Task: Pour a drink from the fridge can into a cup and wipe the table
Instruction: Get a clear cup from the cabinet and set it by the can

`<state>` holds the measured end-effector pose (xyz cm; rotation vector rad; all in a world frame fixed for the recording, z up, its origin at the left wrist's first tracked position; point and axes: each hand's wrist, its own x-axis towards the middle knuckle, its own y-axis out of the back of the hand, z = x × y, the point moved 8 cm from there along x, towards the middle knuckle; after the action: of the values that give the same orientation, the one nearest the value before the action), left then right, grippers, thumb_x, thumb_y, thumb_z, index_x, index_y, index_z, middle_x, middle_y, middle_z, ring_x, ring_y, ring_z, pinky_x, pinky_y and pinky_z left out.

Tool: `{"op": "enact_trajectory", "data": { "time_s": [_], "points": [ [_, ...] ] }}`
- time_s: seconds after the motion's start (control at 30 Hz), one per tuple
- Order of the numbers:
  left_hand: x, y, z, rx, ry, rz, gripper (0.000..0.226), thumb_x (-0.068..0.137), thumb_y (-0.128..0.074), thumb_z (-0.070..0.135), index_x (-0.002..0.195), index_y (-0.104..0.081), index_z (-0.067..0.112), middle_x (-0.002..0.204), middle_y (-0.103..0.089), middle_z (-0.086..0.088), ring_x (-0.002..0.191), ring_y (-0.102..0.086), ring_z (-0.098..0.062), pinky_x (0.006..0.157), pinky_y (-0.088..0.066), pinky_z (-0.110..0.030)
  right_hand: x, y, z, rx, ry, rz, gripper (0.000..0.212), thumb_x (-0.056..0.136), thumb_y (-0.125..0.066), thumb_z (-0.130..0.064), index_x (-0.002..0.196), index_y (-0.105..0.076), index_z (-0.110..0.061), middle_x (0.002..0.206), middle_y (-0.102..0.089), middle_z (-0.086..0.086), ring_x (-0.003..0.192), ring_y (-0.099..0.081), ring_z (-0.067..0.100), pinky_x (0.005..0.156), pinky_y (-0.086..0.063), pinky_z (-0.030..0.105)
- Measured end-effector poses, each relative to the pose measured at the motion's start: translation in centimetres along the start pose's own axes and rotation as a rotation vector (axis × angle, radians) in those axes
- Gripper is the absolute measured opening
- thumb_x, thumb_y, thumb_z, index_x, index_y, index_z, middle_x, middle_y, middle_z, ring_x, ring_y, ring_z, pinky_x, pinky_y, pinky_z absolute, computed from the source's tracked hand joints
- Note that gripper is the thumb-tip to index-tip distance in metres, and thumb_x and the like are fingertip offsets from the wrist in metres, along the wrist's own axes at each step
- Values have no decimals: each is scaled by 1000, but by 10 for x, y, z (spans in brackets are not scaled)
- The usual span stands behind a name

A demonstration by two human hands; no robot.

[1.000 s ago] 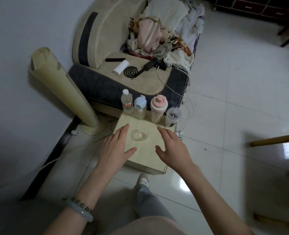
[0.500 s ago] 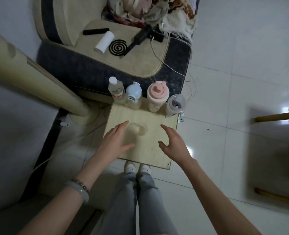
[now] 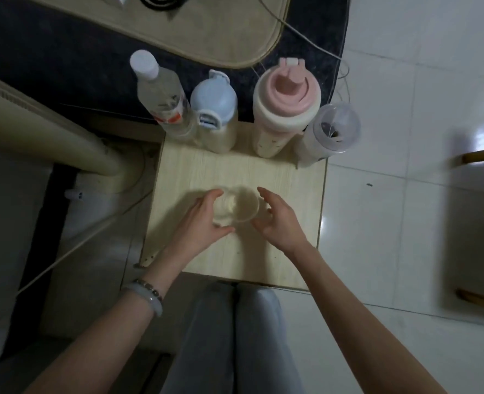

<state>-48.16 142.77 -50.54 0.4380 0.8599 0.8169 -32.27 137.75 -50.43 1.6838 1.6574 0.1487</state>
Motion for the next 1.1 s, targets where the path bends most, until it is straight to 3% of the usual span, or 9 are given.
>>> {"op": "enact_trajectory", "data": {
  "time_s": [0.37,0.57,0.97,1.1],
  "points": [
    [9,-1,16,-78,-103,41,69,67,-79,41,123,-45,20,125,-56,1,116,-51,-18,89,-46,-36,-1,0,-12,80,45,29,50,81,-66,-16,129,-53,-17,124,-62,0,111,-57,15,96,-47,32],
    [-35,51,63,-60,-151,47,66,69,-78,45,121,-44,22,123,-54,5,113,-48,-13,79,-37,-25,-37,40,-64,117,41,34,53,79,-69,-14,129,-51,-15,126,-60,-1,110,-56,15,95,-46,27],
    [-158,161,201,-66,-354,23,64,69,-79,40,122,-46,27,121,-47,19,114,-42,-1,94,-38,-24,-169,175,-194,172,86,168,53,78,-75,-18,126,-55,-17,120,-59,-10,107,-55,6,95,-45,23],
    [-186,176,237,-64,-438,-24,62,66,-78,47,118,-46,33,124,-52,18,117,-45,-2,99,-41,-32,-214,207,-216,197,76,242,52,77,-75,-21,125,-56,-20,112,-59,-15,104,-55,3,94,-45,20]
  ]
}}
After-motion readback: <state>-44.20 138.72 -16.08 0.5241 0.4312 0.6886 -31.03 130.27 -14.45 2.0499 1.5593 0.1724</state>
